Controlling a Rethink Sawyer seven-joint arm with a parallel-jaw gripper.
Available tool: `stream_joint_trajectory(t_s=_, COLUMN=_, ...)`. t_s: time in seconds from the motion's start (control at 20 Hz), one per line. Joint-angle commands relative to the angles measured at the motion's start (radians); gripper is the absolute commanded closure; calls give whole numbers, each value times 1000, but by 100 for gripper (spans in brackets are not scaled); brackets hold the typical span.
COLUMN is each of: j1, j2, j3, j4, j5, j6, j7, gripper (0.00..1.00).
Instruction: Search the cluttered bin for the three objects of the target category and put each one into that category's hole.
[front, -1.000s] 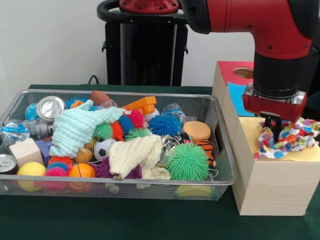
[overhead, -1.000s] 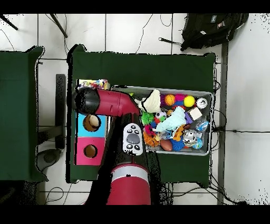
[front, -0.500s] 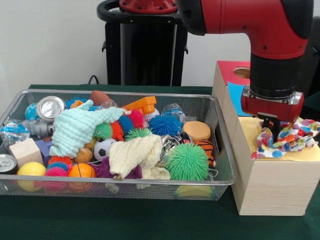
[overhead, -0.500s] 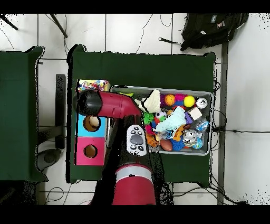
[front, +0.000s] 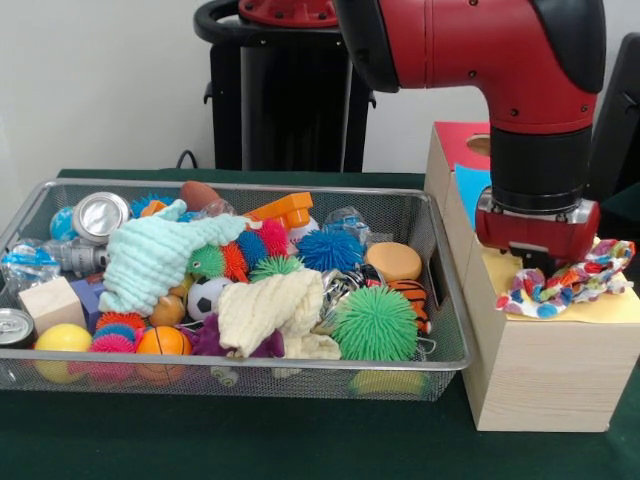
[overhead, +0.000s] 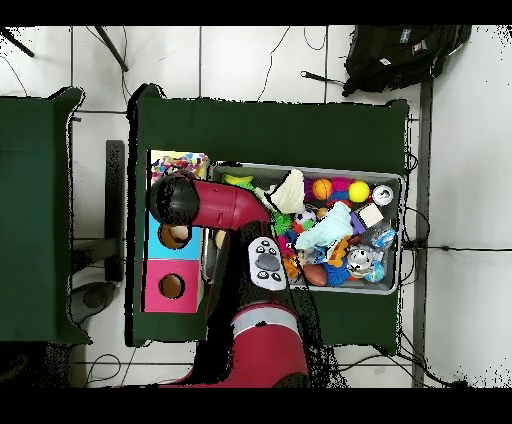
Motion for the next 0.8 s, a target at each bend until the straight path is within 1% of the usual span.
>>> stream_joint_trajectory(t_s=0.05, j1=-57, j2=111, j3=10, j4=147, j5=-111, j6=-118, j7=51, gripper=100)
stream_joint_trajectory(t_s=0.3, j1=-77, j2=127, j3=34, j4=150, j5=-135, j6=-169, j7=53, gripper=100)
stream_joint_trajectory(t_s=0.45, j1=-79, j2=129, j3=34, j4=148, j5=-146, j6=-184, j7=60, gripper=100)
stream_joint_trajectory(t_s=0.6, j1=-65, j2=121, j3=19, j4=145, j5=-156, j6=-190, j7=72, gripper=100)
stream_joint_trajectory(t_s=0.65, j1=-71, j2=110, j3=27, j4=148, j5=-164, j6=-184, j7=62, gripper=100)
stream_joint_trajectory(t_s=0.7, j1=-77, j2=102, j3=34, j4=157, j5=-165, j6=-208, j7=75, gripper=100)
stream_joint_trajectory(t_s=0.8, j1=-67, j2=84, j3=24, j4=159, j5=-173, j6=-199, j7=73, gripper=100)
